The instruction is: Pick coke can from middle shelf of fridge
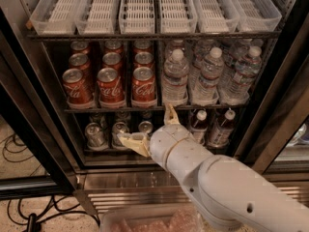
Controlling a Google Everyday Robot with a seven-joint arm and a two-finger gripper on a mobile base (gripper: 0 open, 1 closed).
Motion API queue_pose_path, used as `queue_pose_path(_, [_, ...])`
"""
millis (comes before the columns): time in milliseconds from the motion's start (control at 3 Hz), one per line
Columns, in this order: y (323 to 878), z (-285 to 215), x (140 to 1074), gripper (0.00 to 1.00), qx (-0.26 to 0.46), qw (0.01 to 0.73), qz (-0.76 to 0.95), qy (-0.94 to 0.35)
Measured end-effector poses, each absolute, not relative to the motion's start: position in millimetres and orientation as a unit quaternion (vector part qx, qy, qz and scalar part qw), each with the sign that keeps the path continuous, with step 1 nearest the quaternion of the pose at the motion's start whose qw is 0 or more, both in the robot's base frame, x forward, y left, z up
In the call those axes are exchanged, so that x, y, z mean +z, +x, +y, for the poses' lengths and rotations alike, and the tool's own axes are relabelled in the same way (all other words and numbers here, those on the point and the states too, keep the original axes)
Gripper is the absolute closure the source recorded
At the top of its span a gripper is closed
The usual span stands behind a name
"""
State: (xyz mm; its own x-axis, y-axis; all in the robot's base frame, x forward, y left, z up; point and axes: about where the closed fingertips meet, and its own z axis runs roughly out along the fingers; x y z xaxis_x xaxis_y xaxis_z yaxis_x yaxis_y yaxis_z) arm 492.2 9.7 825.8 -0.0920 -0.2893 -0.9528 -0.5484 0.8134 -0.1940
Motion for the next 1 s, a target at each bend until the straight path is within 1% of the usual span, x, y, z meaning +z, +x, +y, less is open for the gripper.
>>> queue_pose_path(333, [499.5,8.2,823.1,0.25,0.089,0.628,0.726,-0.267])
queue_pose_path(667, [508.8,5.9,821.7,0.28,0.067,0.645,0.719,-0.25])
queue_pose_path(1000, [520.6,4.2,823.0,0.35,0.045,0.662,0.708,-0.24])
